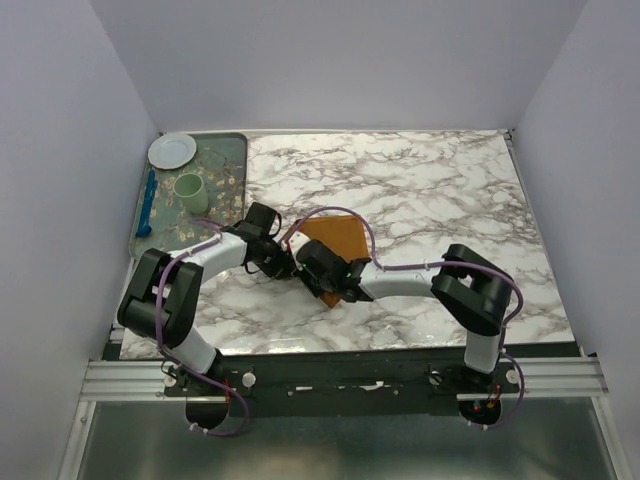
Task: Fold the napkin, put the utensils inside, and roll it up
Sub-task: Roll the napkin with the utensil
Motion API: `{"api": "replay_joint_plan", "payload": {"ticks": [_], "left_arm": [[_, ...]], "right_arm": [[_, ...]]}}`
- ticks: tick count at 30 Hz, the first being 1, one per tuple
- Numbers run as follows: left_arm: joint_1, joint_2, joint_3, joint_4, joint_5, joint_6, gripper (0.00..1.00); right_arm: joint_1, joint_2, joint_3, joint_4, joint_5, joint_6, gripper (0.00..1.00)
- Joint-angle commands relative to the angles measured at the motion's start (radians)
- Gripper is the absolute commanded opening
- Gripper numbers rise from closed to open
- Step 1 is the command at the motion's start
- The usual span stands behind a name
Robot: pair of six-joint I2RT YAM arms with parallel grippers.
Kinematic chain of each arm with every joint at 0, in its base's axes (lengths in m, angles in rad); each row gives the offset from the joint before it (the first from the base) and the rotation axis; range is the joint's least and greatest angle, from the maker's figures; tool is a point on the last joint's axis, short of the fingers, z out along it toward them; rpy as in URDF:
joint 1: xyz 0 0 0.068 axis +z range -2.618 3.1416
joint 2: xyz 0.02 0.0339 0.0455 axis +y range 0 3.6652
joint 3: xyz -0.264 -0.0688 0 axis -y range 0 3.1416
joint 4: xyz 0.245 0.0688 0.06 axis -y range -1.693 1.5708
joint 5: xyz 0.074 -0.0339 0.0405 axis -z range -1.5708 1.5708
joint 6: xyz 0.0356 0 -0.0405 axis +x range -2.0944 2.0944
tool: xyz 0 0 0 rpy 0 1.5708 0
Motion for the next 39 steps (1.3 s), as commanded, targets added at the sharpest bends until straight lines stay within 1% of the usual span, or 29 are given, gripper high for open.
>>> {"api": "replay_joint_plan", "payload": {"ticks": [1,2,3,5,7,11,12,16,18,19,20,23,24,25,26,27,29,30,31,32,33,38,39], "left_arm": [[0.042,-0.086,-0.077,0.087,0.037,0.101,0.45],[0.045,-0.100,-0.074,0.087,0.033,0.118,0.49],[0.048,-0.112,-0.068,0.086,0.028,0.149,0.56],[0.054,-0.149,-0.048,0.072,0.011,0.178,0.60],[0.058,-0.187,-0.040,0.060,-0.008,0.209,0.68],[0.090,-0.258,-0.046,0.038,-0.027,0.240,0.78],[0.097,-0.272,-0.049,0.031,-0.033,0.247,0.79],[0.128,-0.348,-0.051,-0.003,-0.073,0.302,0.80],[0.133,-0.367,-0.049,-0.018,-0.102,0.327,0.79],[0.134,-0.380,-0.049,-0.020,-0.105,0.333,0.79],[0.134,-0.385,-0.052,-0.018,-0.107,0.335,0.79],[0.134,-0.379,-0.067,0.006,-0.069,0.341,0.76],[0.134,-0.373,-0.087,0.026,-0.026,0.341,0.70],[0.134,-0.361,-0.095,0.058,-0.006,0.342,0.66],[0.133,-0.355,-0.103,0.070,0.008,0.341,0.63],[0.133,-0.348,-0.121,0.086,0.040,0.339,0.55],[0.122,-0.336,-0.136,0.126,0.056,0.339,0.49],[0.117,-0.336,-0.153,0.142,0.070,0.338,0.45],[0.113,-0.335,-0.162,0.182,0.094,0.329,0.43],[0.108,-0.336,-0.172,0.204,0.103,0.323,0.42],[0.096,-0.333,-0.185,0.224,0.108,0.319,0.38],[0.067,-0.279,-0.213,0.337,0.148,0.283,0.26],[0.061,-0.269,-0.225,0.357,0.157,0.267,0.19]], "right_arm": [[-0.016,0.062,-0.057,-0.027,-0.185,0.048,0.01],[-0.029,0.059,-0.063,0.002,-0.220,0.054,0.01],[-0.035,0.059,-0.064,0.006,-0.235,0.060,0.00],[-0.052,0.056,-0.069,0.007,-0.277,0.071,0.01],[-0.065,0.049,-0.073,0.012,-0.327,0.088,0.01],[-0.117,0.042,-0.090,0.032,-0.439,0.120,0.01],[-0.137,0.041,-0.092,0.042,-0.465,0.125,0.01],[-0.190,0.058,-0.080,0.046,-0.625,0.153,0.01],[-0.222,0.068,-0.074,0.044,-0.678,0.174,0.01],[-0.236,0.076,-0.066,0.041,-0.739,0.180,0.01],[-0.248,0.090,-0.064,0.041,-0.766,0.200,0.01],[-0.321,0.122,-0.055,0.036,-0.879,0.238,0.01],[-0.335,0.134,-0.052,0.036,-0.909,0.248,0.01],[-0.349,0.148,-0.044,0.033,-0.965,0.255,0.01],[-0.361,0.162,-0.025,0.007,-0.987,0.264,0.01],[-0.383,0.191,-0.014,-0.002,-1.002,0.271,0.01],[-0.400,0.222,0.005,-0.014,-1.059,0.292,0.01],[-0.417,0.249,0.020,-0.014,-1.076,0.301,0.01],[-0.423,0.265,0.028,-0.014,-1.109,0.309,0.01],[-0.429,0.277,0.035,-0.014,-1.120,0.318,0.01],[-0.438,0.285,0.045,-0.014,-1.128,0.321,0.01],[-0.457,0.332,0.063,-0.014,-1.154,0.338,0.01],[-0.461,0.334,0.065,-0.014,-1.153,0.340,0.01]]}}
